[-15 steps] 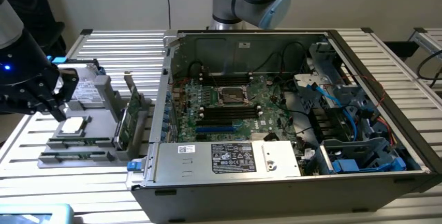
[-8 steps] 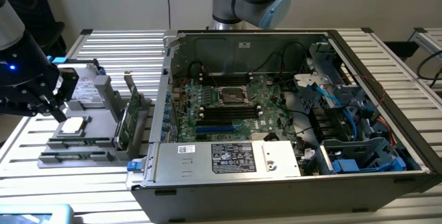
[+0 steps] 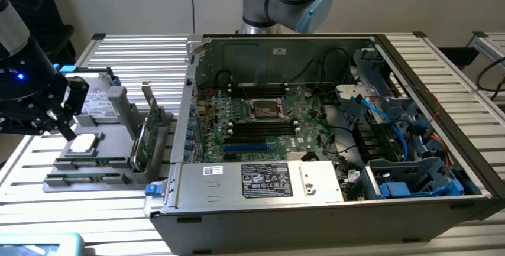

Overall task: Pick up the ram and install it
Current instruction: 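Pick up the ram and move it above insertion slot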

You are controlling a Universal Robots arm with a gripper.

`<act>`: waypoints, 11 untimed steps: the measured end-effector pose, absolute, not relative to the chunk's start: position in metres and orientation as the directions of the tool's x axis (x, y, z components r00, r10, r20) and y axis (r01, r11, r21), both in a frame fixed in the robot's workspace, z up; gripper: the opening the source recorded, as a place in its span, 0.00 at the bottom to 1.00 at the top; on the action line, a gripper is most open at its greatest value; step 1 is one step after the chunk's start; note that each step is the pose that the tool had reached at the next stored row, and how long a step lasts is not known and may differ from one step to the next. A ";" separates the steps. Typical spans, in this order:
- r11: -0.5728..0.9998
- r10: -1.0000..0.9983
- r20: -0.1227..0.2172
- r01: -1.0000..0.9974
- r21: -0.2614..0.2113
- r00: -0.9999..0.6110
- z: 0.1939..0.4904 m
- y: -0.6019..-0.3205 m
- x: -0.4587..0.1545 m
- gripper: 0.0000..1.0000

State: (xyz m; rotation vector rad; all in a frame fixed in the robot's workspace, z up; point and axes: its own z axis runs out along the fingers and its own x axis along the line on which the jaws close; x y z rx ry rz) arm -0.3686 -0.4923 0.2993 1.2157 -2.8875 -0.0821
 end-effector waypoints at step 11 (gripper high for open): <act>0.541 -0.840 -0.013 -0.839 0.051 -0.542 0.297 -0.492 -0.369 0.11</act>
